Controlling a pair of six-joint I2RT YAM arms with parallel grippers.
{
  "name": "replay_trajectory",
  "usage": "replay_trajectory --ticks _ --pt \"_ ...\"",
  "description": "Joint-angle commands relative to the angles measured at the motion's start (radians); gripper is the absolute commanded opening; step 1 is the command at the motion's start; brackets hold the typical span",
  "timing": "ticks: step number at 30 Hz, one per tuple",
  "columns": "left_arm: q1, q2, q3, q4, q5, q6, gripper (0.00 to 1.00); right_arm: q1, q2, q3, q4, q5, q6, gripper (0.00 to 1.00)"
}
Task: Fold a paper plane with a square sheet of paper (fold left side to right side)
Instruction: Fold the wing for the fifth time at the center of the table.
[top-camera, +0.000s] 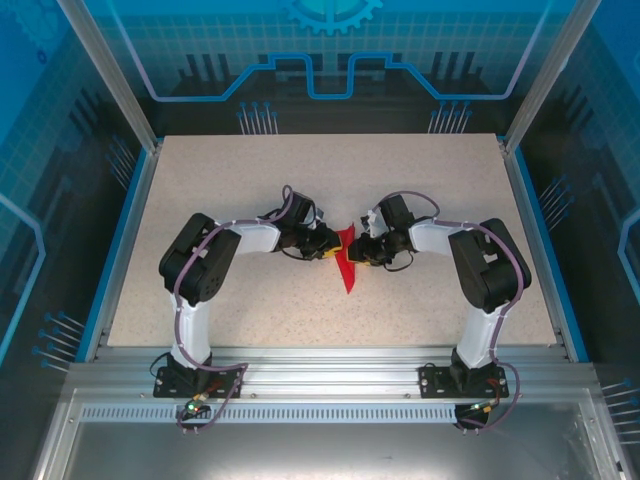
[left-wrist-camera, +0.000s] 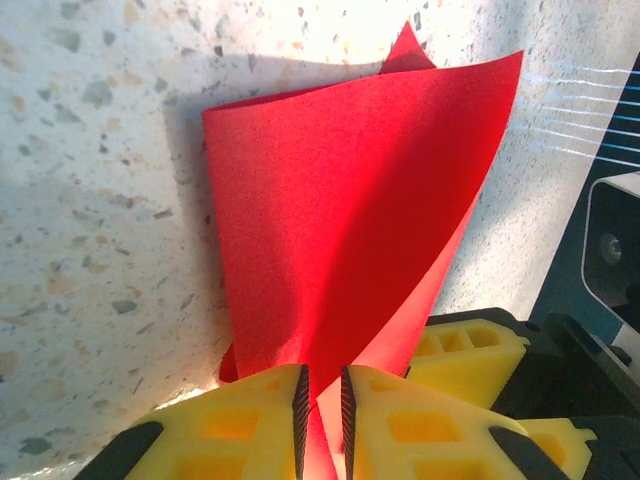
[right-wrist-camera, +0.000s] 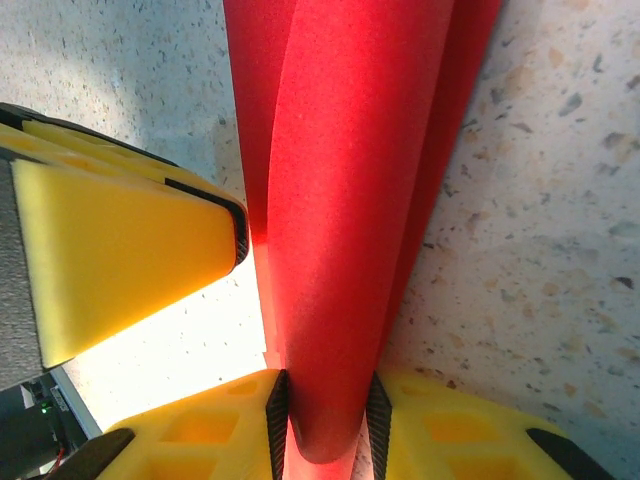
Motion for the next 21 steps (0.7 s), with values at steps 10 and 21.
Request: replay_trajectory --ticks 10,21 --pt "0.01 0.022 -0.002 0.045 0.047 -0.027 0.24 0.003 -0.018 -0.015 0.004 -0.025 0.006 0.29" --pt "0.004 0.044 -0.007 0.082 0.065 -0.037 0.25 -0.005 -0.014 -0.022 0.015 -0.039 0.016 0.29"
